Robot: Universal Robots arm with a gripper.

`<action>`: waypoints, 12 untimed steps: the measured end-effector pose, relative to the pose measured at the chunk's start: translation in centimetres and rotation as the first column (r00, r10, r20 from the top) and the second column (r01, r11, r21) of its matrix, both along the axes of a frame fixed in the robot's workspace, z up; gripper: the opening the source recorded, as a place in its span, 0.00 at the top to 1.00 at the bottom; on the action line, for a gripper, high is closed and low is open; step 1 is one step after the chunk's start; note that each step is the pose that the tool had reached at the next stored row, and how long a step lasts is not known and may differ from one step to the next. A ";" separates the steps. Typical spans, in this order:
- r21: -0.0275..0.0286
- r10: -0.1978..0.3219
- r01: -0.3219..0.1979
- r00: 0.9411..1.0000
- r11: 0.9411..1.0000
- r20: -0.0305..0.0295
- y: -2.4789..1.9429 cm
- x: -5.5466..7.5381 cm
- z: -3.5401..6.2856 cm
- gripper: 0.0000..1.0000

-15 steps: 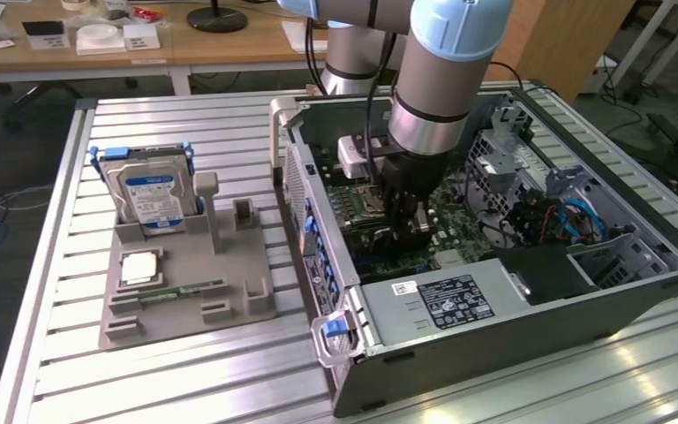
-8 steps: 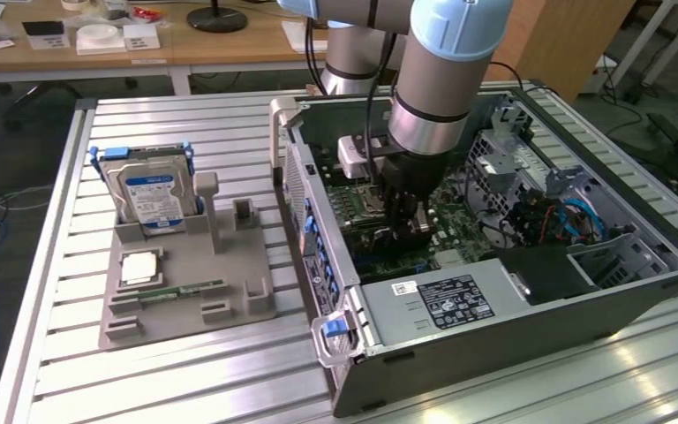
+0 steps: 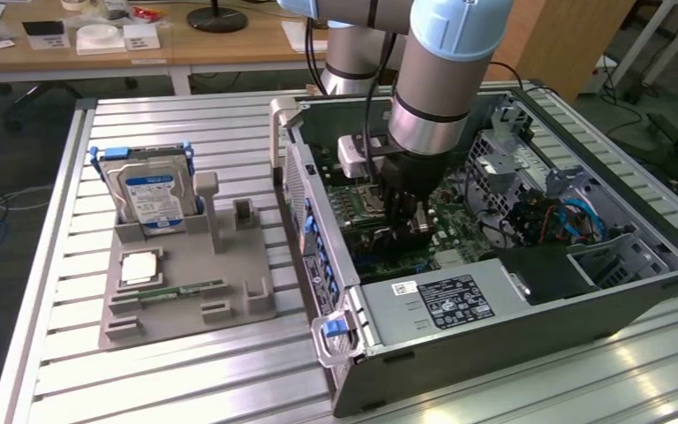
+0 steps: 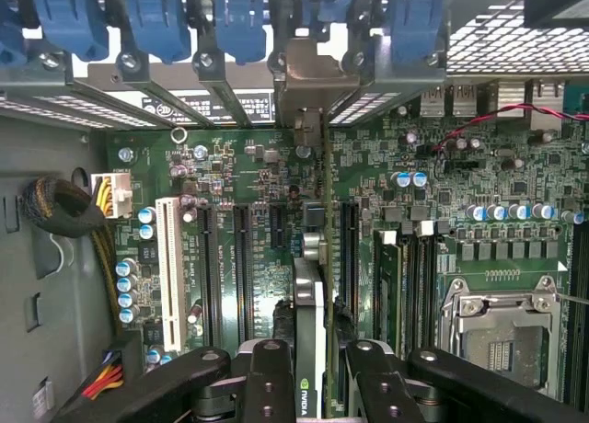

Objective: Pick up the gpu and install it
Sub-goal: 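Insert the gpu into the slot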

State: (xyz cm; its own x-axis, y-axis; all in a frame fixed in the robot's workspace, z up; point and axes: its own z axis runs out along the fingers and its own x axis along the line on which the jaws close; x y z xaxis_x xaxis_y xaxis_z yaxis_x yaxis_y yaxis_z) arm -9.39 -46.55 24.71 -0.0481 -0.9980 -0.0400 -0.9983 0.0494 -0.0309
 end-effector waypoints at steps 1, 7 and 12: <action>0.000 -0.001 0.001 1.000 1.000 0.000 0.00 0.0 0.00 0.74; 0.000 -0.001 0.001 1.000 1.000 0.000 0.00 0.0 -0.09 0.74; 0.002 -0.001 0.001 1.000 1.000 0.000 0.00 0.0 -0.12 0.74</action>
